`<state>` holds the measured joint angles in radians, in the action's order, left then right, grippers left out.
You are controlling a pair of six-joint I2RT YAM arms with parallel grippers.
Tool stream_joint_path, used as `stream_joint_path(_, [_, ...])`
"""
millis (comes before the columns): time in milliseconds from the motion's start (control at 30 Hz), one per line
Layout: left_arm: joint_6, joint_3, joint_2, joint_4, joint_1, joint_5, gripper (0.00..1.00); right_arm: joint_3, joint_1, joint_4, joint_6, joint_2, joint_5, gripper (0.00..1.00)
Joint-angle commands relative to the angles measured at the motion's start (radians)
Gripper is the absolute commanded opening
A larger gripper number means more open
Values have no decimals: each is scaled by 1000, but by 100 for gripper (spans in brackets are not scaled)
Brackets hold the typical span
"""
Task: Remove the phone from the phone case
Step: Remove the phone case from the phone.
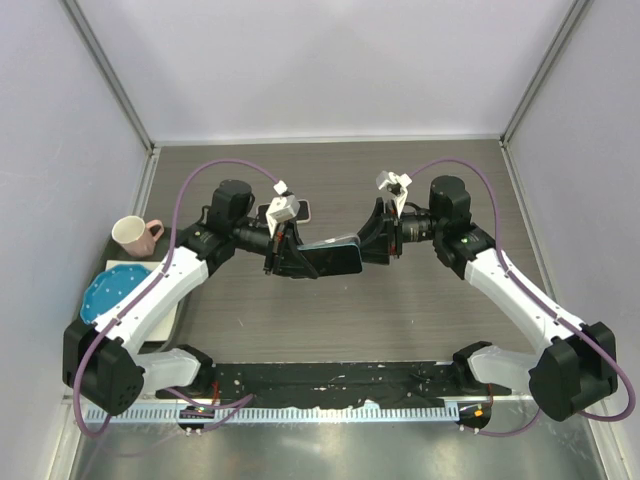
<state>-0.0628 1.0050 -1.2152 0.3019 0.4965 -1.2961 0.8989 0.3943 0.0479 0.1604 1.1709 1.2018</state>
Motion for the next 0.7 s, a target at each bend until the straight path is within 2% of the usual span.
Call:
stream_joint_path(0, [-2,8,25,-127,11,-69,0,-22,-8,99,68,13,-33,43])
stream_joint_path(133, [56,-43,11,-223,10,1,0,-41,-15,104,74,35,-45,29])
stream_joint_path(167, [82,-55,3,-272,11,26,0,-48,-18,115,100,39,-45,24])
stream_joint_path(267, [138,-86,-18,-354,7,46,0,-80,-26,193,165,42,-36,15])
stream_joint_path(467, [164,-91,-58,-380,7,116,0,-98,-29,208,176,36,-22,8])
stream_joint_path(667, [166,-103,-121,-403,5,195,0,-123,-29,161,128,47,-24,6])
